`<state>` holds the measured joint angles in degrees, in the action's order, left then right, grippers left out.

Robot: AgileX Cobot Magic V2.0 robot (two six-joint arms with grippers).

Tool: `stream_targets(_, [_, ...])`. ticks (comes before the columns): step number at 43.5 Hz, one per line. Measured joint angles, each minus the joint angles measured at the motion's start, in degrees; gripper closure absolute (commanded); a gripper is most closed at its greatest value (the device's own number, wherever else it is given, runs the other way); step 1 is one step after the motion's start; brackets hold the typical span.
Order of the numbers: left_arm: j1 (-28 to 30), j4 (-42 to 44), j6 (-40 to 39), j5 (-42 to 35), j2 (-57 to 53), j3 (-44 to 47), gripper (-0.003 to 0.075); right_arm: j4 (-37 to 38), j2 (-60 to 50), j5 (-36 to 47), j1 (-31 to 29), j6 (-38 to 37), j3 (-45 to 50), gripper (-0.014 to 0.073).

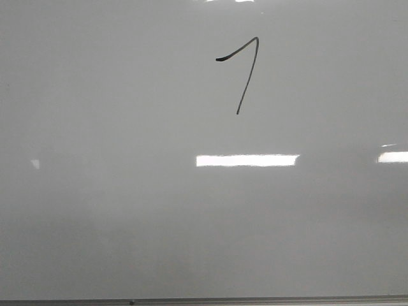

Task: Write number 7 on whiteboard

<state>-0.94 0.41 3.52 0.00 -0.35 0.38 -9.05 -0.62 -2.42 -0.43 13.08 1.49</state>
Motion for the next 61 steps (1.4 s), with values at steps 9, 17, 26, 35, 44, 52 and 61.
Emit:
stream_targets(9, [0.00,0.00,0.00,0.00,0.00,0.00,0.0741,6.13,0.00,1.28,0.00,-10.70,0.00,0.0662])
stream_targets(17, [0.00,0.00,0.00,0.00,0.00,0.00,0.0741,9.48,0.00,1.56,0.00,-18.32,0.00,0.0662])
stream_targets(26, [0.00,0.00,0.00,0.00,0.00,0.00,0.0741,9.94,0.00,1.56,0.00,-18.75,0.00,0.0662])
stream_targets(35, [0.00,0.00,0.00,0.00,0.00,0.00,0.0741,9.98,0.00,1.56,0.00,-17.80,0.00,0.0662])
stream_targets(44, [0.00,0.00,0.00,0.00,0.00,0.00,0.0741,10.07,0.00,1.56,0.00,-16.51,0.00,0.0662])
stream_targets(52, [0.00,0.00,0.00,0.00,0.00,0.00,0.0741,10.07,0.00,1.56,0.00,-16.38,0.00,0.0662])
stream_targets(61, [0.00,0.00,0.00,0.00,0.00,0.00,0.0741,10.07,0.00,1.56,0.00,-16.38,0.00,0.0662])
